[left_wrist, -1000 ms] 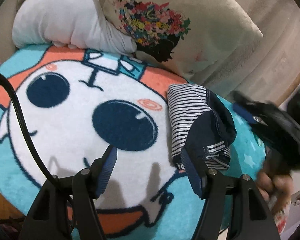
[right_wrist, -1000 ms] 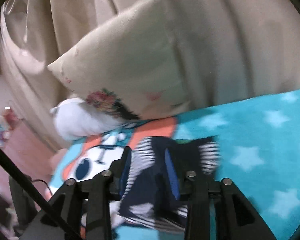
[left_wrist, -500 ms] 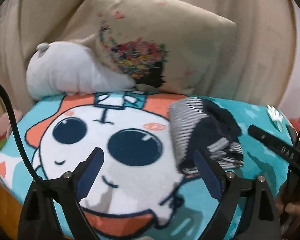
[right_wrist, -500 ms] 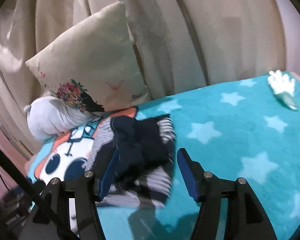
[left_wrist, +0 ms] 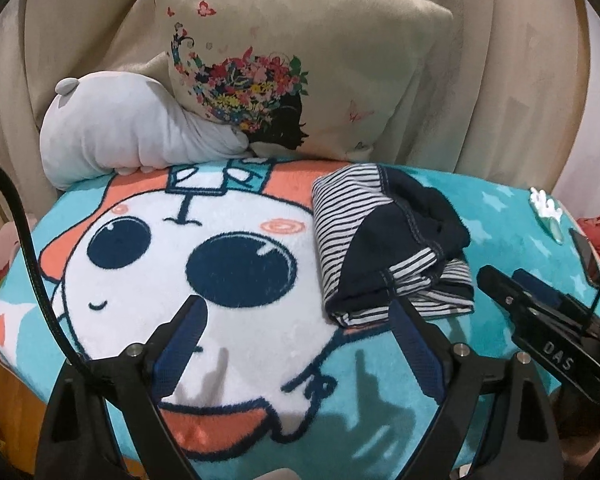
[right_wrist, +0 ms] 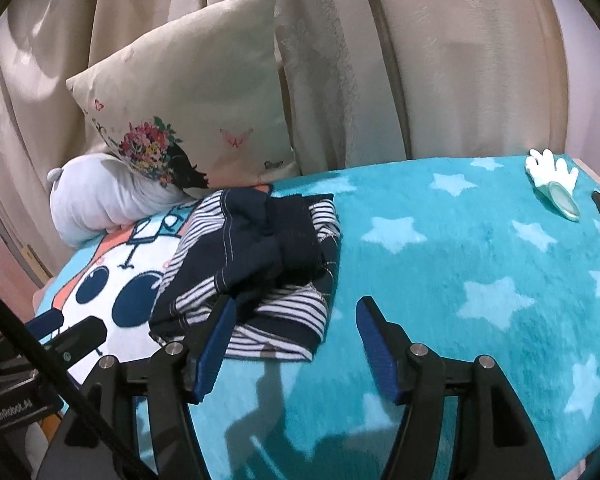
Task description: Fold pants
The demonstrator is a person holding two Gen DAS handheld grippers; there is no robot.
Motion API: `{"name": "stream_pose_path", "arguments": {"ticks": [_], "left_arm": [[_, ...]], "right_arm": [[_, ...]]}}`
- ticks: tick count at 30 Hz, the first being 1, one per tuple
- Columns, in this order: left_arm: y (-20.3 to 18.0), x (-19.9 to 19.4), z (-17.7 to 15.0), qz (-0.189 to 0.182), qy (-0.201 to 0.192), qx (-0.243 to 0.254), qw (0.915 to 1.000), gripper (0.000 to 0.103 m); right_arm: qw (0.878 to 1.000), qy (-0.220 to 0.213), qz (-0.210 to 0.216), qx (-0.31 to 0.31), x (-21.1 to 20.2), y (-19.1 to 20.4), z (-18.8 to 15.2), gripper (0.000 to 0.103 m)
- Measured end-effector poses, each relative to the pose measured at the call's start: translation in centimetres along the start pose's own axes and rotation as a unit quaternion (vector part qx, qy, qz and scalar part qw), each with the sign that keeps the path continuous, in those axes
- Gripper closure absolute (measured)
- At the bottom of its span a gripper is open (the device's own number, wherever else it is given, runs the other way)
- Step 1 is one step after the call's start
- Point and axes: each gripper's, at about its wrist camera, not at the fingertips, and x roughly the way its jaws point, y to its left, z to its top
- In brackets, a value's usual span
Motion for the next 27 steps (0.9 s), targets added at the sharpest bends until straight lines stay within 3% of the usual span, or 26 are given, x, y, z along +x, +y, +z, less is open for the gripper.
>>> {"name": "stream_pose_path", "arguments": {"ticks": [8,27], "left_arm": [[-0.2,0.4,-0.3,0.019,0.009,0.007,0.9998,0.012],[0.2,1.6,-0.3,0.009,0.024,0.005,0.9996,0.012]], "right_arm": [[1.000,0.008,-0.005,-0.007,-0.1,0.1,-0.4,0.034],[1.000,0.023,-0.005,-0.018,0.7,1.0,-0.8,0.033]]}}
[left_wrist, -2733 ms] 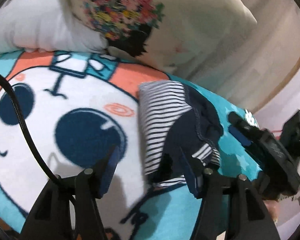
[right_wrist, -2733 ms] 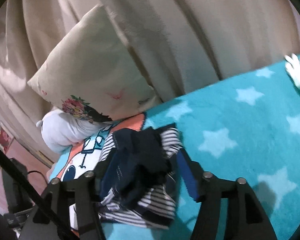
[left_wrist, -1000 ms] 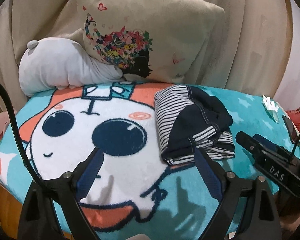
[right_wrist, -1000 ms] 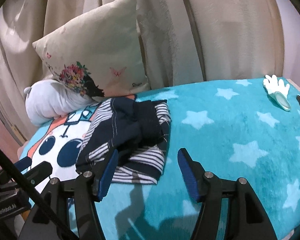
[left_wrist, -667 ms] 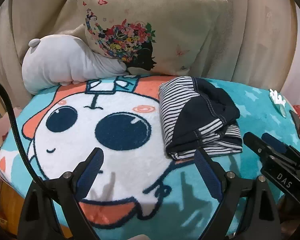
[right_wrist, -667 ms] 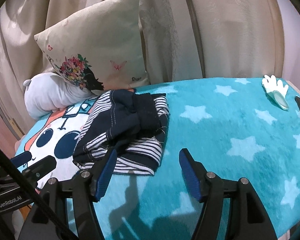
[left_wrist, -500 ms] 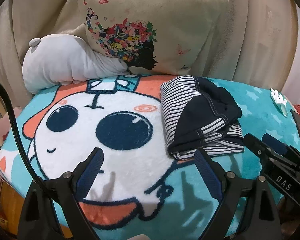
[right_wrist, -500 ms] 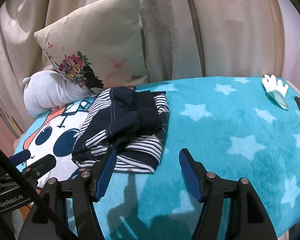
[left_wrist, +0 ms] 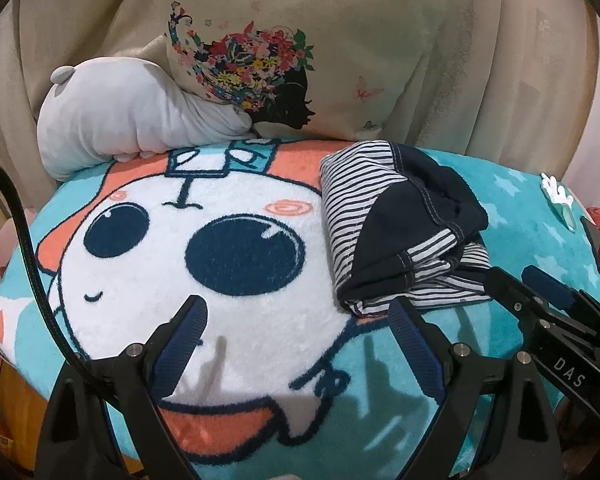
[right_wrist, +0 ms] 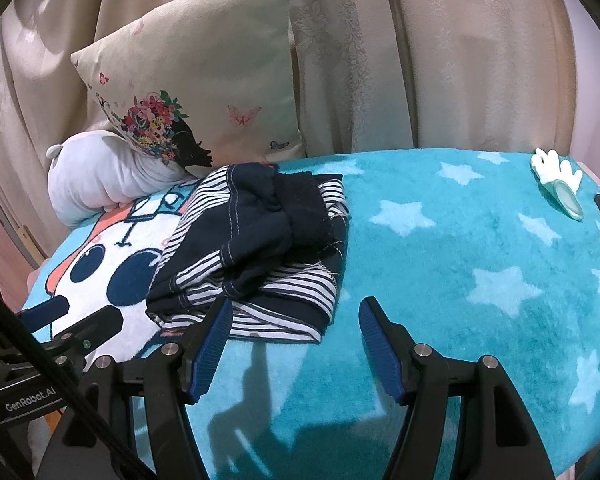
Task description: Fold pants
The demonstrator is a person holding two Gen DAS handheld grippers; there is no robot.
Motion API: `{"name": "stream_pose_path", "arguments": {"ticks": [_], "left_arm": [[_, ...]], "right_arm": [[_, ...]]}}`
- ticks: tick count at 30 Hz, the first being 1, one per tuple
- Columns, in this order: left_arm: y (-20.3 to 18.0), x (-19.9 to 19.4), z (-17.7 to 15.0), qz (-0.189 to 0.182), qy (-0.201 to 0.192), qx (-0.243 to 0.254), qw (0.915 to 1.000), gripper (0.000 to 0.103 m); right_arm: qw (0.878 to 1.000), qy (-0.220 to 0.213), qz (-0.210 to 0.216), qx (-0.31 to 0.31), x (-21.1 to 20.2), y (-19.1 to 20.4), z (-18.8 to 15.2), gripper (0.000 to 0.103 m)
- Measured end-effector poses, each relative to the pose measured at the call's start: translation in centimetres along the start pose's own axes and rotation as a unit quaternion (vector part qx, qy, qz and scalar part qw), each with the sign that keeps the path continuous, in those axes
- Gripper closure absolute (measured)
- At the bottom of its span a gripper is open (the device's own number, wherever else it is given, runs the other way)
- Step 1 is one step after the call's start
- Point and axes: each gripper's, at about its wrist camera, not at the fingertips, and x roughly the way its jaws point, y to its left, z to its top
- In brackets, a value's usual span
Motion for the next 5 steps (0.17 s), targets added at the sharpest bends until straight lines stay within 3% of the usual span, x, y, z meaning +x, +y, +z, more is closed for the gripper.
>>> {"name": "stream_pose_path", "arguments": {"ticks": [5], "left_arm": [[0.18,-0.08,0.01,0.002,-0.002,0.000,1.0000,0.012]], "right_arm": [[1.000,0.004,0.002,-0.006,0.10,0.48,0.07,0.033]]}}
